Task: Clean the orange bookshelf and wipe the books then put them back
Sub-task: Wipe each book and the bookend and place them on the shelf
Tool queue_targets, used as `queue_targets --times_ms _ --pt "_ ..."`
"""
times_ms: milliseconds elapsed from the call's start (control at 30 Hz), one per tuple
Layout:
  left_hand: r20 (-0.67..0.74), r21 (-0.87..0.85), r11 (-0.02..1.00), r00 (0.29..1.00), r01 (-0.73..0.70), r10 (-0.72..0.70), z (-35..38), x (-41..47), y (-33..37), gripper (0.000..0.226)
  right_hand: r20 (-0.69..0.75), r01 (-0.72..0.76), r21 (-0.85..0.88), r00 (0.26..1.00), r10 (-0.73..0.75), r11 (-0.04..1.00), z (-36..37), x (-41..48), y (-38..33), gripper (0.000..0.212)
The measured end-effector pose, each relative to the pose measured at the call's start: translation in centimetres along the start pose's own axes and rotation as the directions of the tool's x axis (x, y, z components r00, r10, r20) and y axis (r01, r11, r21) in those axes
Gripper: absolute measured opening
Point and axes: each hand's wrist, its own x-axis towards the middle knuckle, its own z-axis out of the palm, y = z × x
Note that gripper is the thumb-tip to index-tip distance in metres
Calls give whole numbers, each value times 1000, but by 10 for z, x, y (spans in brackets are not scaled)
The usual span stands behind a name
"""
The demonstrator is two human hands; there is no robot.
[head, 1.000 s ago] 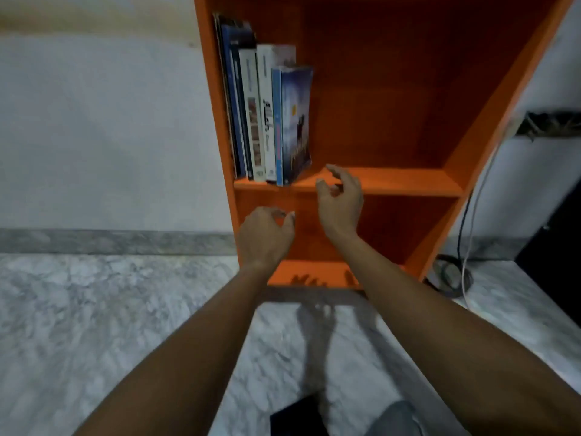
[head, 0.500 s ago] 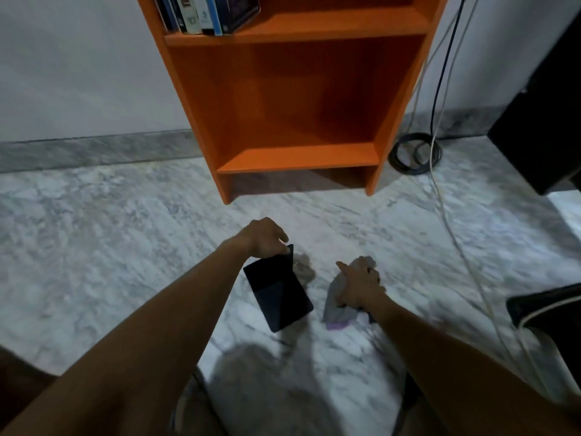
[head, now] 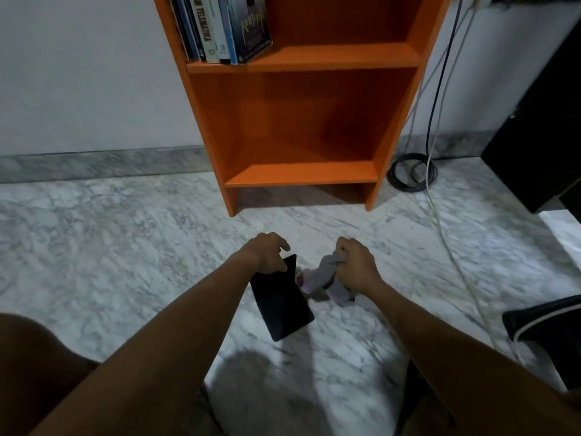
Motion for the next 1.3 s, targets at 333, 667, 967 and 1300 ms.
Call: queue_targets --times_ms 333,667,967,1300 --pt "-170 171 984 985 49 -20 28 -16 -31 25 43 -1 358 999 -15 934 18 -3 -44 35" --pt "-394 -383 873 908 -301 141 -112 -65 -4 24 -95 246 450 969 -228 859 -36 14 -106 21" --pt "-473 -863 291 864 -414 -174 -146 -97 12 22 -392 436 659 895 -215 613 -123 36 -201 23" --pt "-772 -420 726 635 -545 30 -201 -128 34 37 -613 588 -252 518 -597 769 -177 42 -251 33"
